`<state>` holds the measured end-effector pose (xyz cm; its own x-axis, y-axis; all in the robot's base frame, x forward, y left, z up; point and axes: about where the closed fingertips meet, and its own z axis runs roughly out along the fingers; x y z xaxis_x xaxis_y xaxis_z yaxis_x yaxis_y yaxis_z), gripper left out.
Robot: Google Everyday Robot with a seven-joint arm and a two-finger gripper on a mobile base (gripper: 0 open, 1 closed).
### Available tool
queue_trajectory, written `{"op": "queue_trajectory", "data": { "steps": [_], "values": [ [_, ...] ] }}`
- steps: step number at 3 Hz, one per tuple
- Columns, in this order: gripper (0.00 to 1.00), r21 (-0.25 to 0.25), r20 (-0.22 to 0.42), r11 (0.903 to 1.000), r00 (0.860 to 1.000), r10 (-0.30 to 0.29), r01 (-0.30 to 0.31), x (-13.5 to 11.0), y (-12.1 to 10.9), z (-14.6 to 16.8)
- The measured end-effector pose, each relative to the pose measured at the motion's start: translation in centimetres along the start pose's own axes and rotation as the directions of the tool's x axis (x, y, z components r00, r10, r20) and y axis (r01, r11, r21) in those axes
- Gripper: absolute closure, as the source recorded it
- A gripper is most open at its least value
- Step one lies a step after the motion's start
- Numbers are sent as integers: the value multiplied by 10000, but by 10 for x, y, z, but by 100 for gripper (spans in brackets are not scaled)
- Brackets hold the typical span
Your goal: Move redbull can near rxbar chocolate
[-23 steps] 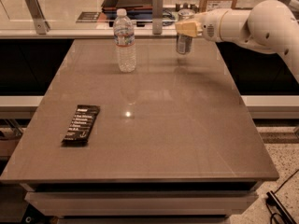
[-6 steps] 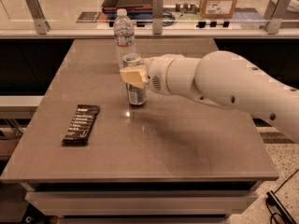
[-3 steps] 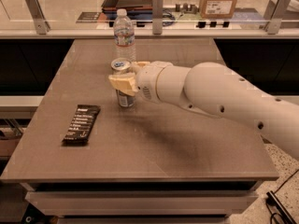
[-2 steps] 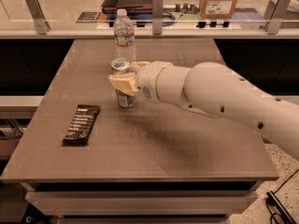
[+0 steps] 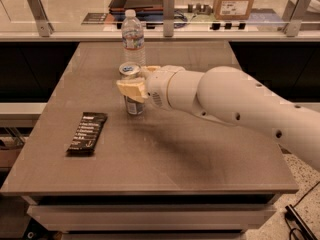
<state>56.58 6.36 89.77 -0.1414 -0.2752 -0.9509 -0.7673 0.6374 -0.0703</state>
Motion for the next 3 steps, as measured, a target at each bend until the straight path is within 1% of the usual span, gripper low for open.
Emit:
{"op": "queue_trajectory", "data": {
  "steps": [2, 3],
  "values": [
    [35, -1, 0, 10000, 10000, -3, 3, 0, 0, 0],
    [13, -19, 5, 10000, 10000, -38, 38, -2, 2, 0]
  ]
}}
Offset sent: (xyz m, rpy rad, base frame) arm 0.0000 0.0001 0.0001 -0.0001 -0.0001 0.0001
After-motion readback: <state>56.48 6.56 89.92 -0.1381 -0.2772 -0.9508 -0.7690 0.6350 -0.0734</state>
